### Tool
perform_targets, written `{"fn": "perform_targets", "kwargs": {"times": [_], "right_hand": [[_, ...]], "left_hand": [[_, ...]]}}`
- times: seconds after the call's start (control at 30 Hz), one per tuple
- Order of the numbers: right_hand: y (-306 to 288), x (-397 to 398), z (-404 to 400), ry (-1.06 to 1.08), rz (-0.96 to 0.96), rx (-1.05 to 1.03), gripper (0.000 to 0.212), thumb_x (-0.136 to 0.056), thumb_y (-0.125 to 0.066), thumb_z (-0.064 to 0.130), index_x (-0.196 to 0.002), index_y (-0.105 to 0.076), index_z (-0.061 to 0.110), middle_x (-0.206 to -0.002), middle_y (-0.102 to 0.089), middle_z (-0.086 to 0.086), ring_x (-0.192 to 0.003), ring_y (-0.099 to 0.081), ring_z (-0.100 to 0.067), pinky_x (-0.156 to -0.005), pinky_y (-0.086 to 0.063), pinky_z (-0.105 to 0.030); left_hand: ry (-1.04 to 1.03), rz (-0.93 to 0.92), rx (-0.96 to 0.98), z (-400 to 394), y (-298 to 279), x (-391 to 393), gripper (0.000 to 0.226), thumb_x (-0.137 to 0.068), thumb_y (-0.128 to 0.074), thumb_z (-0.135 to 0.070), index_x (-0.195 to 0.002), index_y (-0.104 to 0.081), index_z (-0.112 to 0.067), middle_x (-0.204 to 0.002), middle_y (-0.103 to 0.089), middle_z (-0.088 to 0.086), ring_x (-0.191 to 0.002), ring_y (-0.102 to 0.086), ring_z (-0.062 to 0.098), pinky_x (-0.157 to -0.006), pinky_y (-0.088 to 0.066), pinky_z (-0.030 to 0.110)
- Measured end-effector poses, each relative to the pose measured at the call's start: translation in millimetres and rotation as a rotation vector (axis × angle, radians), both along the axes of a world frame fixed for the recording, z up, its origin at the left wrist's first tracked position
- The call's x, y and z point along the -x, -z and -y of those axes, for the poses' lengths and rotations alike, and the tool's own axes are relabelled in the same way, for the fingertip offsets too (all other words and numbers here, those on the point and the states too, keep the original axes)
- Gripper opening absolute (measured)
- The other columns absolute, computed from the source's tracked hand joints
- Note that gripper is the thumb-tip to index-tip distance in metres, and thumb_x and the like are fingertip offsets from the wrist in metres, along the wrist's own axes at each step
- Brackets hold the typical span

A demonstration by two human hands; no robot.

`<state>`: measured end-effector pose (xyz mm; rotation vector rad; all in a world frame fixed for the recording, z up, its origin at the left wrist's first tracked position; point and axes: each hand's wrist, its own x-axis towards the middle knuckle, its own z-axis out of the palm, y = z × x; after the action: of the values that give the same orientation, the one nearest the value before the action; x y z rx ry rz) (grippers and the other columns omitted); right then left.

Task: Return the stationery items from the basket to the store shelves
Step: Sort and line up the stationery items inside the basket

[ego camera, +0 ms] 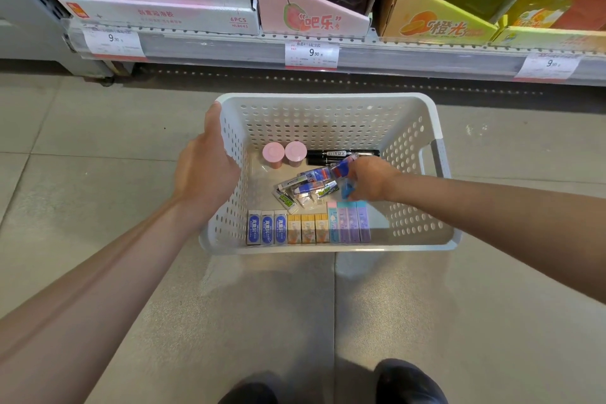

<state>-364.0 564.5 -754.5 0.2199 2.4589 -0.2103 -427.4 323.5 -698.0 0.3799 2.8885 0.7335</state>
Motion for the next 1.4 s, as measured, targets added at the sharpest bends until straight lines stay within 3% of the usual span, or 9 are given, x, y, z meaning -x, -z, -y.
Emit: {"fn": "perform_targets", "kwargs": {"times": [0.17, 0.23, 0.43, 0.57, 0.63, 0.73, 1.0, 1.2, 1.4], "right_hand": [[-25, 5, -5, 0.520, 0.240, 0.599, 0.038, -0.092, -0.057, 0.007, -0.129, -0.048, 0.003, -0.119, -0.060, -0.015, -0.069, -0.060, -0.013, -0.066, -0.054, -0.020], [-28, 5, -7, 0.718, 0.299, 0.790, 0.040, -0.096, -0.048, 0.005, -0.135, -0.042, 0.007, -0.111, -0.056, -0.011, -0.073, -0.063, -0.015, -0.059, -0.056, -0.019], [-31, 10, -12, 1.099, 0.322, 1.116, 0.012, -0.095, -0.048, 0.008, -0.104, -0.053, 0.003, -0.087, -0.061, -0.014, -0.056, -0.068, -0.013, -0.056, -0.057, -0.019], [-30, 15, -15, 0.825, 0.108, 0.813, 0.005, -0.091, -0.059, 0.011, -0.093, -0.060, 0.007, -0.084, -0.062, -0.010, -0.064, -0.060, -0.012, -0.062, -0.057, -0.021], [-27, 17, -18, 0.501, -0.013, 0.482, 0.014, -0.091, -0.057, 0.011, -0.102, -0.064, 0.007, -0.093, -0.066, -0.015, -0.071, -0.061, -0.019, -0.073, -0.058, -0.035], [-30, 15, -16, 0.164, -0.093, 0.192, 0.027, -0.091, -0.053, 0.013, -0.117, -0.059, 0.008, -0.111, -0.064, -0.013, -0.093, -0.061, -0.025, -0.072, -0.048, -0.029], [-17, 8, -13, -0.022, -0.061, 0.092, 0.035, -0.082, -0.068, 0.011, -0.116, -0.061, 0.012, -0.116, -0.062, -0.009, -0.104, -0.058, -0.025, -0.077, -0.045, -0.026], [-9, 1, -3, -0.152, -0.096, -0.092, 0.024, -0.084, -0.058, 0.015, -0.107, -0.062, 0.013, -0.106, -0.065, -0.007, -0.094, -0.063, -0.027, -0.070, -0.050, -0.029], [-3, -3, 5, -0.145, -0.104, -0.075, 0.017, -0.085, -0.053, 0.007, -0.100, -0.061, 0.009, -0.104, -0.065, -0.010, -0.089, -0.062, -0.029, -0.069, -0.050, -0.032]], "left_hand": [[-0.042, 0.036, 0.020, 0, 1, 1, 0.071, -0.088, -0.045, -0.001, -0.146, -0.010, -0.021, -0.097, -0.057, 0.013, -0.076, -0.059, 0.031, -0.055, -0.050, 0.039], [-0.040, 0.031, 0.030, -1, 0, 0, 0.071, -0.088, -0.045, 0.000, -0.147, -0.010, -0.021, -0.094, -0.053, 0.010, -0.076, -0.059, 0.030, -0.054, -0.048, 0.038], [-0.043, 0.023, 0.054, -2, -1, 1, 0.072, -0.087, -0.045, 0.000, -0.147, -0.009, -0.019, -0.092, -0.056, 0.014, -0.075, -0.058, 0.032, -0.061, -0.053, 0.045], [-0.043, 0.021, 0.033, -2, -2, -1, 0.071, -0.088, -0.046, 0.000, -0.147, -0.010, -0.019, -0.094, -0.057, 0.013, -0.074, -0.059, 0.029, -0.056, -0.052, 0.043], [-0.037, 0.018, 0.026, -2, -2, -1, 0.071, -0.088, -0.046, 0.000, -0.147, -0.010, -0.019, -0.093, -0.057, 0.013, -0.071, -0.060, 0.028, -0.055, -0.053, 0.044], [-0.034, 0.013, 0.022, -1, -1, -1, 0.072, -0.087, -0.046, 0.000, -0.147, -0.010, -0.019, -0.094, -0.059, 0.015, -0.072, -0.060, 0.032, -0.057, -0.054, 0.046], [-0.037, 0.009, 0.018, -2, -4, -2, 0.072, -0.087, -0.044, 0.003, -0.148, -0.012, -0.016, -0.083, -0.054, 0.013, -0.068, -0.054, 0.027, -0.046, -0.034, 0.031], [-0.025, 0.002, 0.004, 0, -1, 0, 0.071, -0.085, -0.043, 0.003, -0.147, -0.013, -0.016, -0.067, -0.049, 0.006, -0.056, -0.049, 0.021, -0.044, -0.035, 0.030], [-0.007, -0.026, 0.010, 1, 1, 0, 0.071, -0.085, -0.044, 0.003, -0.147, -0.014, -0.014, -0.067, -0.048, 0.006, -0.055, -0.048, 0.021, -0.044, -0.034, 0.030]]}}
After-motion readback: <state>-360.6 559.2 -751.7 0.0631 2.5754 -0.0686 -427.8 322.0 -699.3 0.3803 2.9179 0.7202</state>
